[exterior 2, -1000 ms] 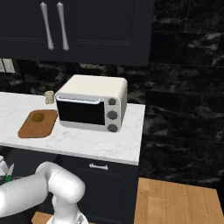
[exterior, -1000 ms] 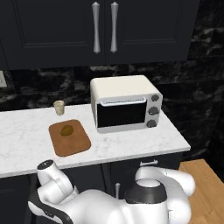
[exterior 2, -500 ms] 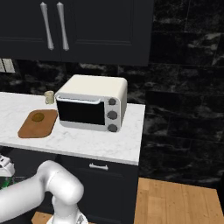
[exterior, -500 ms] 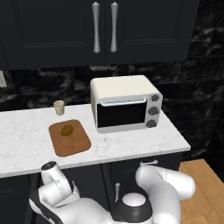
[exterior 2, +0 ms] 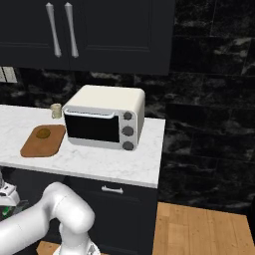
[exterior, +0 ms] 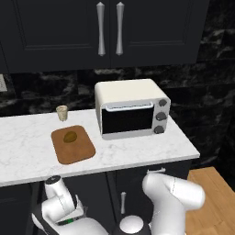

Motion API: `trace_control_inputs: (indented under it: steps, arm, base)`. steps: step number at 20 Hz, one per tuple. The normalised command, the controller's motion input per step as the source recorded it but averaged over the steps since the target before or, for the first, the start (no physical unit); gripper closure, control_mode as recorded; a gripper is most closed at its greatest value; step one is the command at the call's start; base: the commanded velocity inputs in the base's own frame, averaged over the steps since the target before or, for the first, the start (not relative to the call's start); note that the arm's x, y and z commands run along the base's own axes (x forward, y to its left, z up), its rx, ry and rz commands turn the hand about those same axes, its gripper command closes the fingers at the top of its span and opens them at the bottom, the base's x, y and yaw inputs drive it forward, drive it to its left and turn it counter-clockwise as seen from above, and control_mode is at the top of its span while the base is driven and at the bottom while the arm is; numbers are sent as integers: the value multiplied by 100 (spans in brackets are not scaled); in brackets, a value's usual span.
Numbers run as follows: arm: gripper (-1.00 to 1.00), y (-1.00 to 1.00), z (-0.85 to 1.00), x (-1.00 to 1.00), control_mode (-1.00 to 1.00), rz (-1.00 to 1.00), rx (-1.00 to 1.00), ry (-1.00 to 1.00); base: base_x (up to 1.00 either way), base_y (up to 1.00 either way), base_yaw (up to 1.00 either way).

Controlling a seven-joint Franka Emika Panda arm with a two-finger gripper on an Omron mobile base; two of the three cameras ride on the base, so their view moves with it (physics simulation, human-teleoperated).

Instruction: Place the appropriate cutting tool for cutting the avocado skin on the cutting board.

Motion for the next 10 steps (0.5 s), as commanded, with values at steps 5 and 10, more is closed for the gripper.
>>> trace_control_inputs:
  steps: [5,10]
  arm:
    - [100,0,-54,-1,-100,0,1,3]
    - [100,0,-19,-8,-100,0,7,0]
  base:
    - [0,0,0]
    - [0,0,0]
